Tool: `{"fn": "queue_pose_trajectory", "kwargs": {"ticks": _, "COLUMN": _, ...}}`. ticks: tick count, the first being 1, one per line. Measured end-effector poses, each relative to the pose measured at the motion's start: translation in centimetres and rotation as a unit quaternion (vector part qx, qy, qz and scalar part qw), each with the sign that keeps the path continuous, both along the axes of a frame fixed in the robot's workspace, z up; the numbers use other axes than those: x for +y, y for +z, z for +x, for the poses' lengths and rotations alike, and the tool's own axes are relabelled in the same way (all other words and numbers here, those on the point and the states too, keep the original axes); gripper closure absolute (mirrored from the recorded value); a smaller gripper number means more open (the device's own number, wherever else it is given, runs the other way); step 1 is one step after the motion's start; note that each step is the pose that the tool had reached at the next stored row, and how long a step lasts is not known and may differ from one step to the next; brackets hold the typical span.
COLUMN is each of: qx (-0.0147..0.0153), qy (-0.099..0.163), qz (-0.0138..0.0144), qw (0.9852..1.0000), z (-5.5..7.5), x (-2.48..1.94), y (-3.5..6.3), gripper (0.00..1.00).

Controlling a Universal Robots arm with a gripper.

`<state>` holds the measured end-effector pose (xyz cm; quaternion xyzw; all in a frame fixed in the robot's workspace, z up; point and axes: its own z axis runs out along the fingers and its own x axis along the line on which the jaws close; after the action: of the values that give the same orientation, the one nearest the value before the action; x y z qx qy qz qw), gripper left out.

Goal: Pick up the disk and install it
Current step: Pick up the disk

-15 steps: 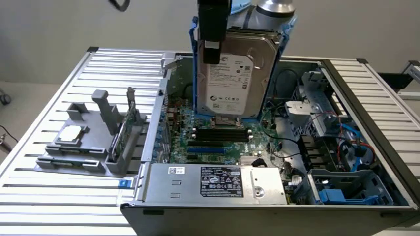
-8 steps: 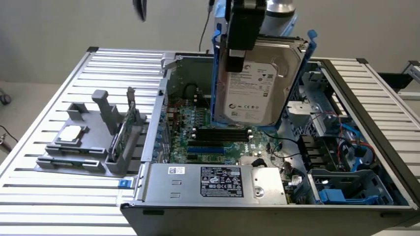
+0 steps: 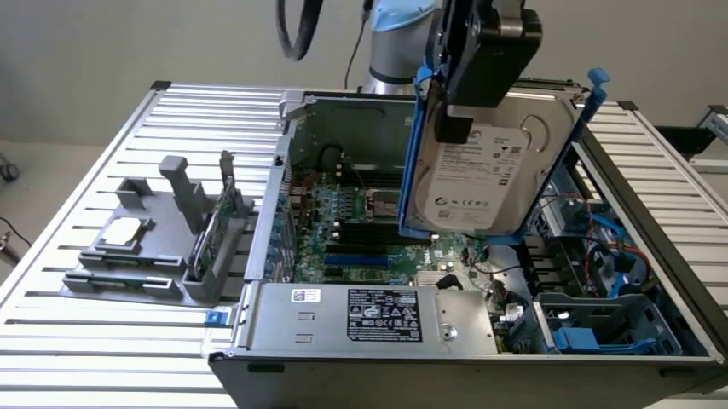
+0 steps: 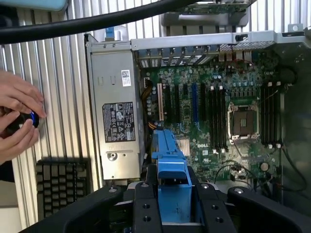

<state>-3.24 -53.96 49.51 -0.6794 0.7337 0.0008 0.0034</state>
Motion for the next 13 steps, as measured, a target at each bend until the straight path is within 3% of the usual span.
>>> {"fn": "queue_pose_trajectory", "kwargs": {"ticks": 13, "qx": 0.0000, "qy": 0.000, "qz": -0.0001, "qw": 1.0000, "z": 4.7, "x": -3.22, "y": 0.00, "gripper": 0.67}}
